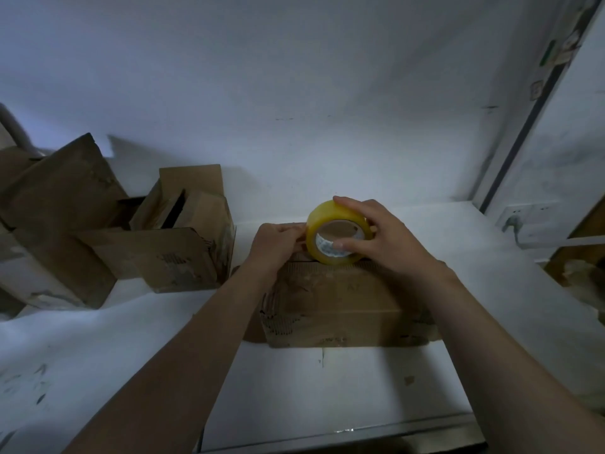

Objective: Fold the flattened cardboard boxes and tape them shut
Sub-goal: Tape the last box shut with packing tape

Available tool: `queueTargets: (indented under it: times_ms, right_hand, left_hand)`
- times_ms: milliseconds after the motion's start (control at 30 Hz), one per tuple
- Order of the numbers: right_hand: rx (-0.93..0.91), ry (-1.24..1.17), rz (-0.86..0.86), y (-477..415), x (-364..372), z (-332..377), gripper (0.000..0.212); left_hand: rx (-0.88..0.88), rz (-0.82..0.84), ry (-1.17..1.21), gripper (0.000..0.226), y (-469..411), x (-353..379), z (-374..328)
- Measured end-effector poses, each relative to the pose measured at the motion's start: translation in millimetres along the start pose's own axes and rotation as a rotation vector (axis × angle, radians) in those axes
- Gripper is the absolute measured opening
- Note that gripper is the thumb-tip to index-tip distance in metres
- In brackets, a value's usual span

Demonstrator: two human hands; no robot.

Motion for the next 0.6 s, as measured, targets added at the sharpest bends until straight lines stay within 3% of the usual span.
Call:
queueTargets:
  times_ms: [67, 233, 367, 600]
  right_hand:
    - [-0.036, 0.073, 0.002, 1.8, 3.2, -0.1, 0.069]
    - [-0.134, 0.215, 0.000, -0.6, -0.3, 13.6, 0.063]
    - [-0.192, 0.376, 0.017, 2.3, -11.1, 20.4, 0.070]
    - [0.054, 0.138, -0.149, 16.1, -14.6, -6.3, 0.073]
  left_hand:
    - [-0.006, 0.029, 0.000, 0.015, -1.7, -2.1, 2.0]
    - [0.036, -0.011, -0.167, 0.013, 1.7, -14.6, -1.3]
    - [-0.026, 0.053, -0.106, 0.018, -4.3, -27.7, 5.4]
    - [0.051, -0.026, -0.242, 0.022, -4.5, -43.5, 5.0]
Point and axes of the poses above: each hand's wrist, its own y-axis away from the middle knuckle, its own x-axis out of the palm, z = x × y, the point moved 8 cm from there along -y, towards the middle knuckle, and after that the axes turned 14 degrees about -x, right-handed, at the moved point
